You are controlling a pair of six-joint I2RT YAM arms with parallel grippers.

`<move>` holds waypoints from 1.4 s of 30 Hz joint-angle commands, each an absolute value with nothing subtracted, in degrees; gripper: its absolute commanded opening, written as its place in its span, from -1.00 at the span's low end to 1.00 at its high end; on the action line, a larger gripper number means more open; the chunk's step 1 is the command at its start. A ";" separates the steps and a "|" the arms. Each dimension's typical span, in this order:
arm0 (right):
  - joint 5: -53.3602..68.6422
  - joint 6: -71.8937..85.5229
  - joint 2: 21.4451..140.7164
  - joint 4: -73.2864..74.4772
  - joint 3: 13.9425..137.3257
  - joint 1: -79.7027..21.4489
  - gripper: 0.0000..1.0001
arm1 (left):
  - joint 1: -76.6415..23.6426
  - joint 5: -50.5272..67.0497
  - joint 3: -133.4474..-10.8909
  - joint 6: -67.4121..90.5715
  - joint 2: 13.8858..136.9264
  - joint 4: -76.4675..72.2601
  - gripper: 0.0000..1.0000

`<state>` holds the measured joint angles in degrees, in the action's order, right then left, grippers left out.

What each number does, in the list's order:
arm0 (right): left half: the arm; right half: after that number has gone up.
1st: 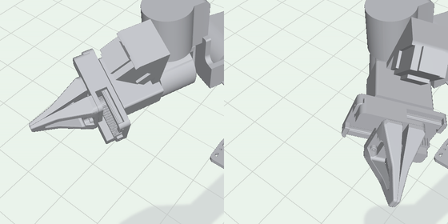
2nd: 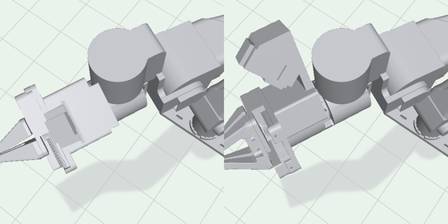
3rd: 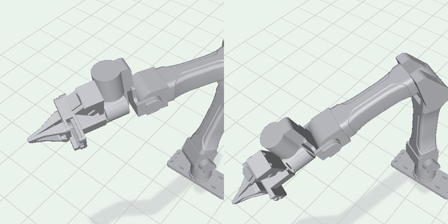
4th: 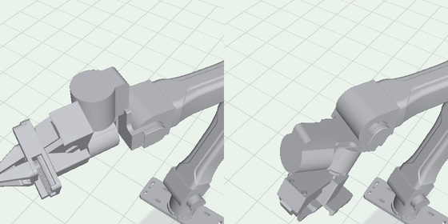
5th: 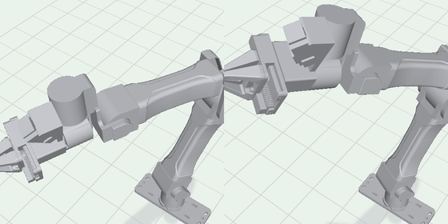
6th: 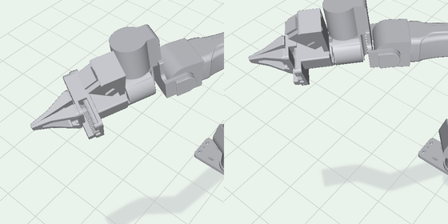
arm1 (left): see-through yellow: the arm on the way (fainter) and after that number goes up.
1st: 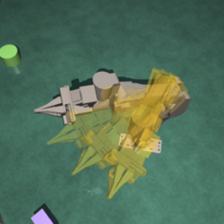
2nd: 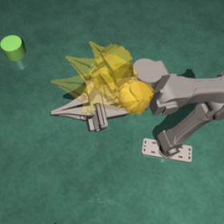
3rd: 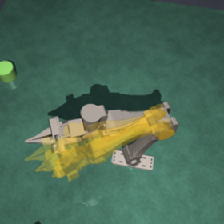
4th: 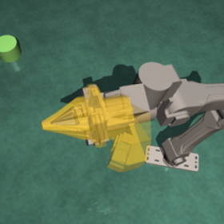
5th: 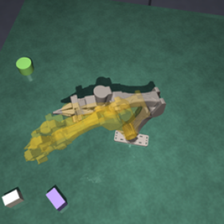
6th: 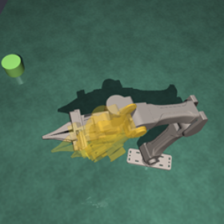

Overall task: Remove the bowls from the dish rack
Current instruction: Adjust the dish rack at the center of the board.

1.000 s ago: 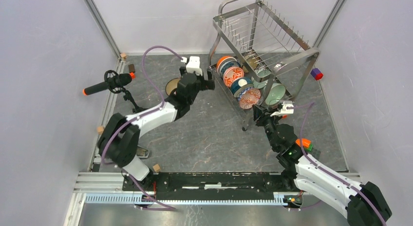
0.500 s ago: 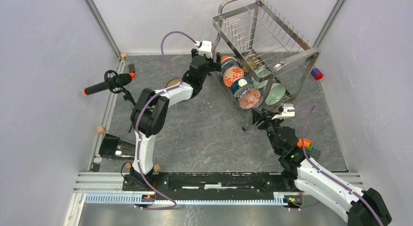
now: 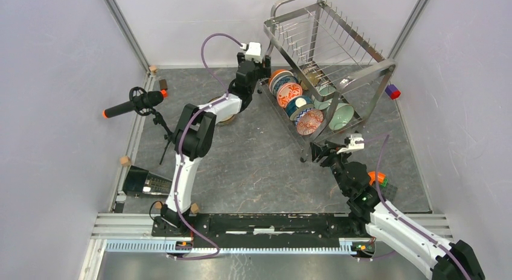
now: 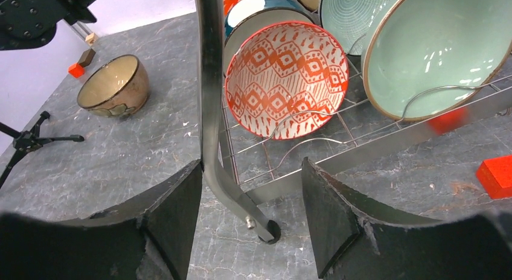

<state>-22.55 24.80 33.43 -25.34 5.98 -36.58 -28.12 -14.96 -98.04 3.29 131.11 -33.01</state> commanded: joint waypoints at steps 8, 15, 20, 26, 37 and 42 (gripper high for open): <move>-18.93 23.58 30.61 -23.81 4.48 -36.14 0.37 | -27.52 -9.74 -104.85 0.96 135.90 -32.29 0.25; -19.42 22.90 29.21 -22.76 4.87 -36.18 0.37 | -27.50 -7.83 -101.44 0.42 134.42 -33.98 -0.33; -19.99 22.21 28.66 -21.77 5.73 -36.19 0.37 | -27.50 -8.25 -96.73 0.09 131.64 -35.90 -0.56; -21.14 21.62 26.89 -19.31 6.62 -36.14 0.38 | -27.59 -7.85 -90.18 -1.44 126.39 -36.86 -0.96; -24.03 20.16 20.36 -9.38 9.92 -36.19 0.54 | -30.78 -10.24 -75.69 0.09 114.53 -38.48 -0.95; -29.71 19.59 18.98 -7.51 9.99 -36.14 0.53 | -32.73 -13.12 -70.00 0.19 109.94 -37.81 -0.96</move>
<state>-24.56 21.06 19.49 -9.98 7.73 -36.29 -29.43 -12.05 -73.34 -0.86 116.40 -35.94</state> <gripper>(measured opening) 0.774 0.386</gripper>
